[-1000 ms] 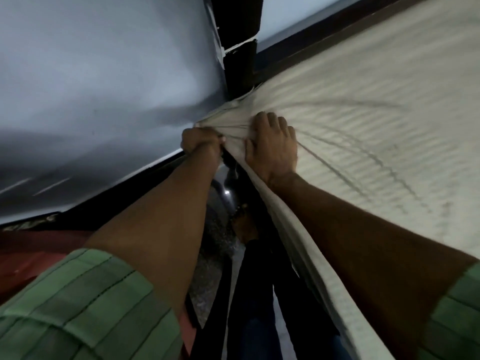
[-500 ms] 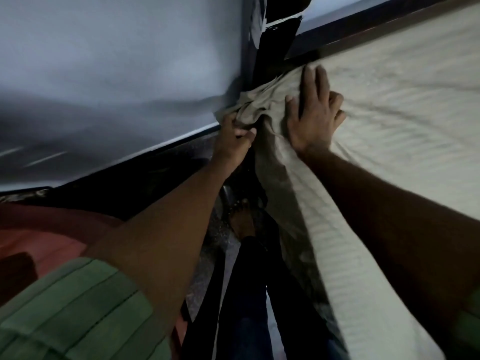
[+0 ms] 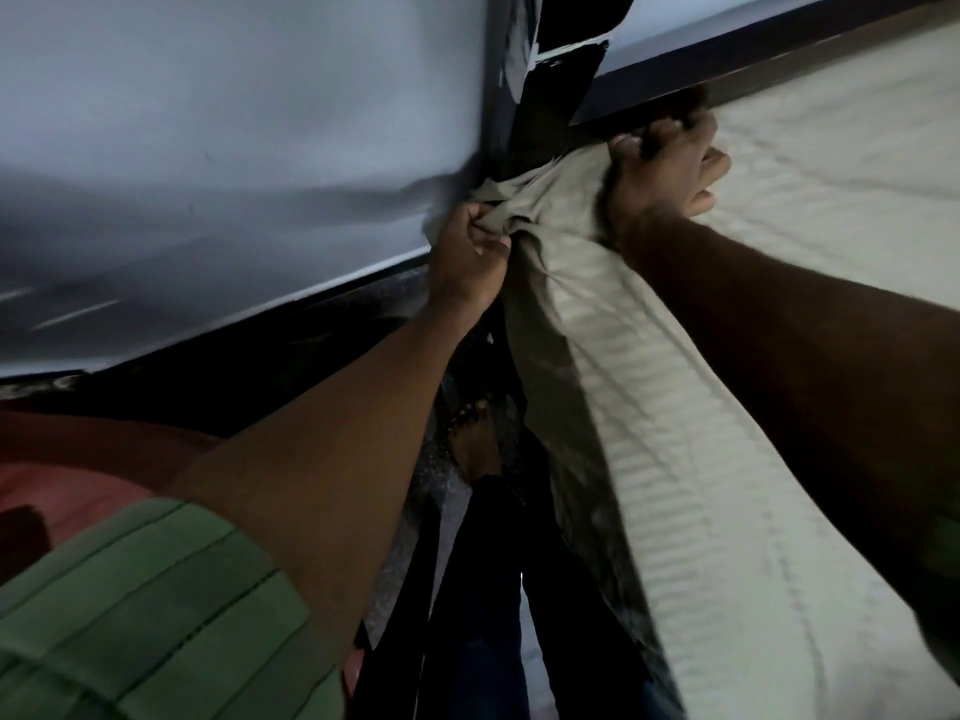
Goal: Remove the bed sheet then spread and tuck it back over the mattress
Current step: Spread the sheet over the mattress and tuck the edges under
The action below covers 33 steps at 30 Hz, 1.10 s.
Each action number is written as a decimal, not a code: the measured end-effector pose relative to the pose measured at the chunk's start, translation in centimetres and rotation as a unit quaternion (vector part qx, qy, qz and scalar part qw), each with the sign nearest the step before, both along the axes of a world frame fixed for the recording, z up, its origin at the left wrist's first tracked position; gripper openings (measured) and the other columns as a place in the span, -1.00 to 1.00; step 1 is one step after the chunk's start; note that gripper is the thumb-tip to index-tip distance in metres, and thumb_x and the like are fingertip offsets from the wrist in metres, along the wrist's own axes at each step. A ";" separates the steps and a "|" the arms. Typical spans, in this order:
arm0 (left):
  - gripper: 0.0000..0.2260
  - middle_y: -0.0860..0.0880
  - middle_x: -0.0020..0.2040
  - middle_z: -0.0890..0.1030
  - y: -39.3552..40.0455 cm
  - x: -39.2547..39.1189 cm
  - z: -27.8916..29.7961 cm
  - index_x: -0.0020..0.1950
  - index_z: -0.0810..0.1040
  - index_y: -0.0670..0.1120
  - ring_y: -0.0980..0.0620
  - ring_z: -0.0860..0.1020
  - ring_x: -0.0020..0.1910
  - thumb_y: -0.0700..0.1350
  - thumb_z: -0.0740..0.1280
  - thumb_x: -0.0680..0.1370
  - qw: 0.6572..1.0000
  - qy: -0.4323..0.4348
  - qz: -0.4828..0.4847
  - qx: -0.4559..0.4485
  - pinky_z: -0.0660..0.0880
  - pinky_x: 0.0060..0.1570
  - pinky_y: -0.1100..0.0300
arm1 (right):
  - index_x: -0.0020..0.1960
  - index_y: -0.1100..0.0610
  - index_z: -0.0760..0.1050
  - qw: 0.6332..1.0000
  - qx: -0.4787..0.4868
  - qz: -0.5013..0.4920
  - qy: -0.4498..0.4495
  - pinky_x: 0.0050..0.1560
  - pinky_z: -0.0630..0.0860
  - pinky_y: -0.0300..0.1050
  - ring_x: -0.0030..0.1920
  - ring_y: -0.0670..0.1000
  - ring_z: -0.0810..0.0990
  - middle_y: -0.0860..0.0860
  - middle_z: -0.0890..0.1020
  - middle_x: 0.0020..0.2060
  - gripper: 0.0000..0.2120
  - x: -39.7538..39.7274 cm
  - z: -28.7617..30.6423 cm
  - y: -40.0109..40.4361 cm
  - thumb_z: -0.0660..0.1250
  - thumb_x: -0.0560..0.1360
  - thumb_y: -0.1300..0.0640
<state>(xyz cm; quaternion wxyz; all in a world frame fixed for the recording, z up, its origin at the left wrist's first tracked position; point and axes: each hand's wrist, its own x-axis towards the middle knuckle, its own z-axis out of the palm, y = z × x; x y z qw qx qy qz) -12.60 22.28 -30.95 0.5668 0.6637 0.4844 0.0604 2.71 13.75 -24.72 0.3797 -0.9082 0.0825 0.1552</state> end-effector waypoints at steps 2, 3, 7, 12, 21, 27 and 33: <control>-0.60 -0.02 -0.06 0.62 -0.6 -0.1 0.2 0.34 0.45 -0.18 0.43 0.54 -0.32 -0.34 0.40 0.53 1.000 -0.023 -0.004 0.003 0.44 -0.20 0.51 | 0.17 -0.08 0.43 0.995 0.049 -0.085 -0.007 0.02 0.09 -0.16 0.15 0.05 0.40 -0.05 0.33 0.23 -0.69 1.0 0.0 0.6 0.33 0.50 0.21; -0.55 -0.04 -0.02 0.63 -0.9 0.0 0.0 0.38 0.41 -0.18 0.38 0.57 -0.29 -0.35 0.40 0.52 0.999 -0.031 -0.007 0.005 0.46 -0.17 0.48 | 0.18 -0.04 0.44 0.988 0.072 -0.136 -0.018 0.00 0.15 -0.16 0.10 0.05 0.41 -0.07 0.34 0.17 -0.69 2.0 -0.1 0.5 0.29 0.50 0.24; -0.53 -0.06 0.04 0.60 -1.5 -0.3 -0.5 0.35 0.36 -0.11 0.13 0.62 -0.15 -0.28 0.39 0.48 0.998 -0.049 -0.023 -0.010 0.59 0.01 0.17 | 0.15 0.01 0.52 0.978 0.039 -0.202 -0.036 0.25 0.41 0.01 0.16 0.05 0.41 -0.04 0.40 0.17 -0.84 4.9 -0.5 -1.3 0.35 0.57 0.06; -0.54 0.02 -0.04 0.62 -1.9 -0.4 -1.8 0.29 0.36 -0.01 0.07 0.63 -0.11 -0.14 0.38 0.42 0.997 -0.037 0.034 -0.056 0.59 0.13 0.01 | 0.56 0.11 0.28 0.983 -0.062 0.072 -0.160 0.46 0.24 0.10 0.49 0.19 0.30 0.11 0.31 0.54 -0.25 -2.0 -2.1 -3.5 0.31 0.52 -0.28; -0.53 -0.12 -0.03 0.73 -2.8 1.9 -4.6 0.09 0.64 -0.11 -0.16 0.72 -0.08 0.03 0.50 0.23 0.958 0.029 0.201 -0.205 0.68 -0.04 -0.17 | 0.67 0.12 0.07 0.936 -0.191 0.228 -0.189 0.60 0.02 0.18 0.65 0.13 0.04 0.11 0.09 0.66 -0.31 -10.4 -4.3 -4.8 0.08 0.67 -0.21; -0.77 -0.03 0.17 0.64 -4.2 0.4 -0.1 0.28 0.56 -0.03 -0.03 0.60 0.10 -0.02 0.19 0.70 0.941 0.039 0.098 -0.320 0.53 0.09 0.05 | 0.69 -0.03 0.00 0.928 -0.225 0.236 -0.179 0.59 0.01 0.22 0.65 0.17 -0.01 0.07 0.01 0.67 -0.19 -7.7 -4.1 -5.1 0.01 0.58 -0.44; -0.56 -0.09 0.36 0.60 -3.8 0.8 -1.3 0.44 0.52 -0.07 -0.09 0.57 0.32 0.12 0.04 0.74 0.926 0.011 0.120 -0.357 0.44 0.41 -0.07 | 0.64 0.13 0.17 0.945 -0.141 0.236 -0.177 0.60 0.01 0.20 0.63 0.22 0.08 0.16 0.13 0.64 -0.22 -8.8 -3.1 -6.4 0.25 0.58 -0.26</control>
